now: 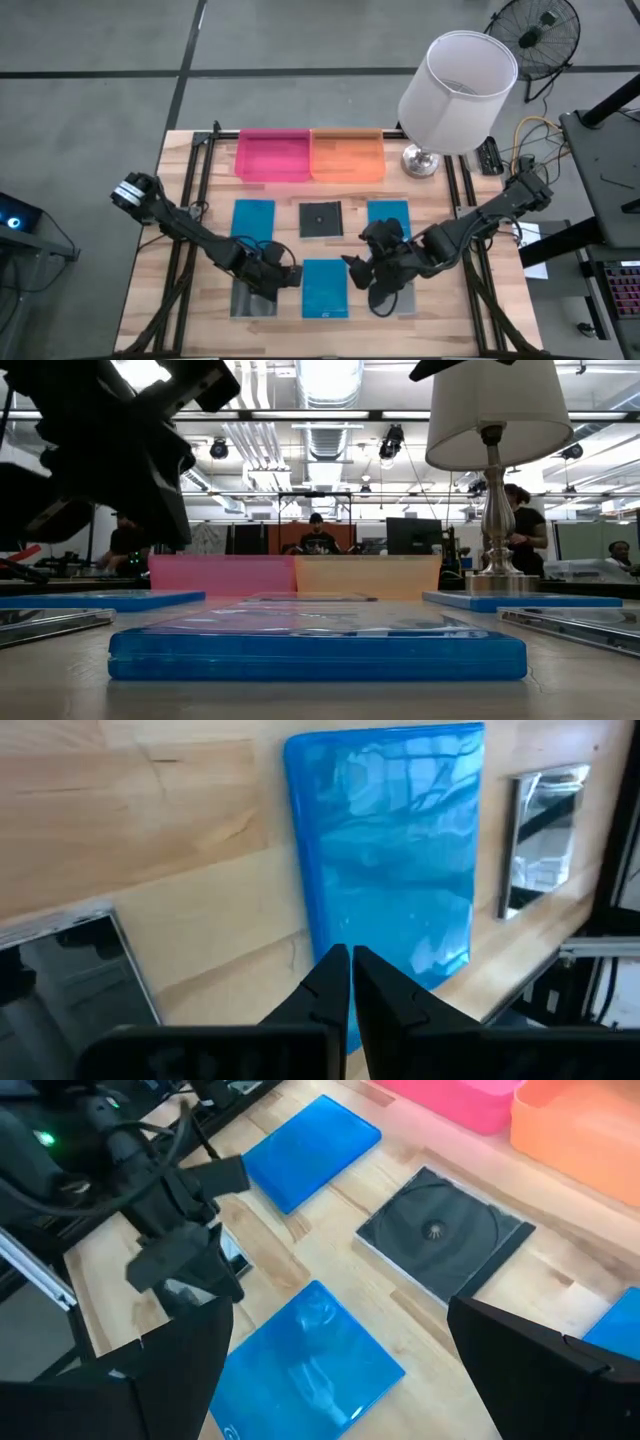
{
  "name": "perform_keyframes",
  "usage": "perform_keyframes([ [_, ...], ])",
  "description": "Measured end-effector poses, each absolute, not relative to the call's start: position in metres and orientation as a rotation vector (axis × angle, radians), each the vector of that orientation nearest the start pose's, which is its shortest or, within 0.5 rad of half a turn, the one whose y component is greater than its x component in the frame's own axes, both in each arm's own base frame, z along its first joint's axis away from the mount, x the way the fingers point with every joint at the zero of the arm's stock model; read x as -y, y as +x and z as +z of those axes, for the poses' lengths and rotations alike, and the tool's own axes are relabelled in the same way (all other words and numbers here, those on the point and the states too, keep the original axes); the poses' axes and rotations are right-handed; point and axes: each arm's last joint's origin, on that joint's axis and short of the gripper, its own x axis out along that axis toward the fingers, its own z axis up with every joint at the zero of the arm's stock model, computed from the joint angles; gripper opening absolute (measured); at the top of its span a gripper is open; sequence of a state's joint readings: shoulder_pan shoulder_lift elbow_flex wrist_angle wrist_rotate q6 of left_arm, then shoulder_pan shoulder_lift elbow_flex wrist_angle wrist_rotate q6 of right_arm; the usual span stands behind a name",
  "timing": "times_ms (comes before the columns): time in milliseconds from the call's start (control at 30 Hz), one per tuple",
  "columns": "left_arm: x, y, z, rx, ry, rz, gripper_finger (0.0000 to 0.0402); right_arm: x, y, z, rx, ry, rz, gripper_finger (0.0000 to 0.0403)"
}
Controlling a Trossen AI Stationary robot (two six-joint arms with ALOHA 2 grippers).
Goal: Pick & place jewel cases by type
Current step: Put the bottom blue CD case into the orange bin
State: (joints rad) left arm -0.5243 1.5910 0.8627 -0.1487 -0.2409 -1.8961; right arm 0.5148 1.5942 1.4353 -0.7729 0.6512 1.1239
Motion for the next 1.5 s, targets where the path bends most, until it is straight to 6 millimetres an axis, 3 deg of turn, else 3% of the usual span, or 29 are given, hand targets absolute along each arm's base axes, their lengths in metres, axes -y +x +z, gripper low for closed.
perform_keyframes([
  [300, 0.161, 0.276, 0.151, -0.784, -1.456, 0.591, 0.0, -0.148, 0.297, 0.315, -0.599, 0.528, -0.518, 0.0366],
  [633, 0.168, 0.288, 0.131, -0.778, -1.466, 0.582, 0.0, -0.153, 0.294, 0.313, -0.563, 0.713, -0.571, 0.0366],
  [1200, 0.168, 0.289, 0.131, -0.771, -1.457, 0.578, 0.0, -0.16, 0.288, 0.299, -0.539, 0.869, -0.629, 0.0366],
  [1500, 0.164, 0.287, 0.137, -0.808, -1.436, 0.609, 0.0, -0.161, 0.287, 0.297, -0.54, 0.86, -0.629, 0.0366],
])
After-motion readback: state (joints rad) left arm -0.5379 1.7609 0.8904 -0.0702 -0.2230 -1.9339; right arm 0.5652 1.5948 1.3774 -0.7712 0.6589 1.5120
